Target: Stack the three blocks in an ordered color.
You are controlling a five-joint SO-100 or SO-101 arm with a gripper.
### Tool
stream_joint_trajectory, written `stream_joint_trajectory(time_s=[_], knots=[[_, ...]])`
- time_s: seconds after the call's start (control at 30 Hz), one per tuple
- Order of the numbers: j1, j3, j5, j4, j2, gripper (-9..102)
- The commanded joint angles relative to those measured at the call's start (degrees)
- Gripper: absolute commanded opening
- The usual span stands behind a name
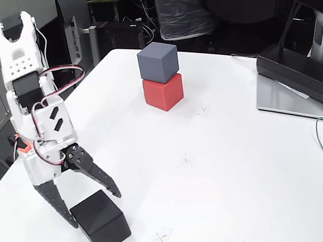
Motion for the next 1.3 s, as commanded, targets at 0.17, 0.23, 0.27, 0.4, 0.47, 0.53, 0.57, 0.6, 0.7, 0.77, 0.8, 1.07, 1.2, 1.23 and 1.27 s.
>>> stream_joint_trajectory(time_s=[0.17,0.23,0.27,0.4,0.47,0.53,0.57,0.6,0.7,0.77,0.8,1.07,1.2,1.23,1.27], knots=[[0.4,-0.2,0.4,-0.2,0.0,9],[0.3,-0.1,0.4,0.0,0.0,2],[0.2,-0.1,0.4,0.0,0.0,-1],[0.1,-0.1,0.7,0.1,0.2,-1],[0.0,-0.2,2.5,0.1,0.4,0],[-0.1,-0.7,5.4,0.1,0.5,0],[-0.2,-1.0,6.9,0.1,0.5,0],[-0.4,-1.1,8.2,0.1,0.6,0],[-4.0,-1.1,11.6,0.1,0.8,0],[-6.2,-1.1,13.4,0.1,0.8,0],[-7.0,-1.2,14.4,0.1,0.8,0],[-15.6,-7.9,27.5,0.1,0.8,0],[-20.3,-12.6,35.9,1.0,0.8,0],[-21.7,-13.8,37.7,1.8,0.8,0],[-22.9,-15.3,39.2,3.0,0.8,0]])
